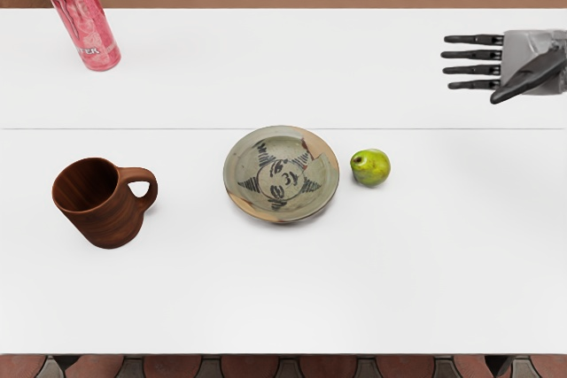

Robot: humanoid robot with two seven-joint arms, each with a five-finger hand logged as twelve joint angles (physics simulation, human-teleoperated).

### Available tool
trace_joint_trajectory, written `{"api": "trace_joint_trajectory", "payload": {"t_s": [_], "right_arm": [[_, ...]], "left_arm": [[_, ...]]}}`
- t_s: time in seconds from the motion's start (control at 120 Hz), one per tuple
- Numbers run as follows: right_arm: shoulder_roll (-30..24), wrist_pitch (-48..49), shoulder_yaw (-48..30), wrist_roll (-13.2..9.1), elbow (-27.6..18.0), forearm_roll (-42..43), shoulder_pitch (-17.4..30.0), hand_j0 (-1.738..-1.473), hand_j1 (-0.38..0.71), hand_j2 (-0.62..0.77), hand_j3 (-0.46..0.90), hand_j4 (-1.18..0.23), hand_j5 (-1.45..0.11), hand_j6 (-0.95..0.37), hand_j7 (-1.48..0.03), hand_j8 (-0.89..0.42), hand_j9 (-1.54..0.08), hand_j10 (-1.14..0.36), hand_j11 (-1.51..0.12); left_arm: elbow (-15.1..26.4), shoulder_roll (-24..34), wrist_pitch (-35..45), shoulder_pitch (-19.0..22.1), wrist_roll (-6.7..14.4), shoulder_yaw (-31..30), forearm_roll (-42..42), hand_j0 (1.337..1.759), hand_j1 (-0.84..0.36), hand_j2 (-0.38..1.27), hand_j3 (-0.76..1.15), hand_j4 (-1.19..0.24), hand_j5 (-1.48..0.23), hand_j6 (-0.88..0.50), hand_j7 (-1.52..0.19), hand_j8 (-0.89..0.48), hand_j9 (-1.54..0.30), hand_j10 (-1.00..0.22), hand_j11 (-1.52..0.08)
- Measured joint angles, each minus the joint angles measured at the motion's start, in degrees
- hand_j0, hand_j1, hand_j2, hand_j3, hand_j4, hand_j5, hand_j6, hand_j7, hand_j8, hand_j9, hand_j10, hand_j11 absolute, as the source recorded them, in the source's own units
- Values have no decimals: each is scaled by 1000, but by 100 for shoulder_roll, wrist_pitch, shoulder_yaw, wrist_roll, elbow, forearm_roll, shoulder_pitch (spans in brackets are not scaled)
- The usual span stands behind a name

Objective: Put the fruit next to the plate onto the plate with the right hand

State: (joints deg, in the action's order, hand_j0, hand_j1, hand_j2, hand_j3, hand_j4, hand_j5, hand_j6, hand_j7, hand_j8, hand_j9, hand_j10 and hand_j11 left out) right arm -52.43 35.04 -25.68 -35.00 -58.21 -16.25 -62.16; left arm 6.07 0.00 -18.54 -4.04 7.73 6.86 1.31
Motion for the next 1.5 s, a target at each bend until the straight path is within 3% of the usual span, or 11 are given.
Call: {"api": "trace_joint_trajectory", "payload": {"t_s": [0.225,0.442,0.758,0.992,1.192,1.5], "right_arm": [[-3,0,3,0,-65,9,-35,-1658,-349,-1,0,0,0,3,0,3,0,2,0],[186,0,4,0,-130,531,-158,-1658,-349,0,0,0,0,3,0,2,0,2,0],[589,-108,33,0,-1244,2049,-510,-1658,-349,0,0,0,0,1,0,1,0,0,0],[1260,-1691,1509,0,-1677,2931,-1521,-1658,-349,0,0,-1,0,-1,0,-1,0,-1,0],[1508,-2616,2358,0,-1892,3928,-2060,-1658,-349,0,0,-2,0,-2,0,-2,0,-1,0],[2051,-4072,3407,0,-1987,4671,-2314,-1658,-349,0,0,-2,0,-3,0,-2,0,-2,0]], "left_arm": [[0,0,0,6,0,0,0,1658,348,0,0,-1,-1,-1,-1,-1,-1,-1,-1],[0,0,0,6,0,0,0,1658,348,0,0,-1,-1,-1,-1,-1,-1,-1,-1],[0,0,0,0,0,-6,-1,1658,348,0,0,-1,-1,-1,-1,-1,-1,-1,-1],[0,0,0,9,0,-9,-3,1658,348,0,0,-1,-1,-1,-1,-1,-1,-1,-1],[0,0,0,13,0,-9,-8,1658,348,0,0,-1,-1,-1,-1,-1,-1,-1,-1],[0,0,0,18,0,-9,-8,1658,348,0,0,-1,-1,-1,-1,-1,-1,-1,-1]]}}
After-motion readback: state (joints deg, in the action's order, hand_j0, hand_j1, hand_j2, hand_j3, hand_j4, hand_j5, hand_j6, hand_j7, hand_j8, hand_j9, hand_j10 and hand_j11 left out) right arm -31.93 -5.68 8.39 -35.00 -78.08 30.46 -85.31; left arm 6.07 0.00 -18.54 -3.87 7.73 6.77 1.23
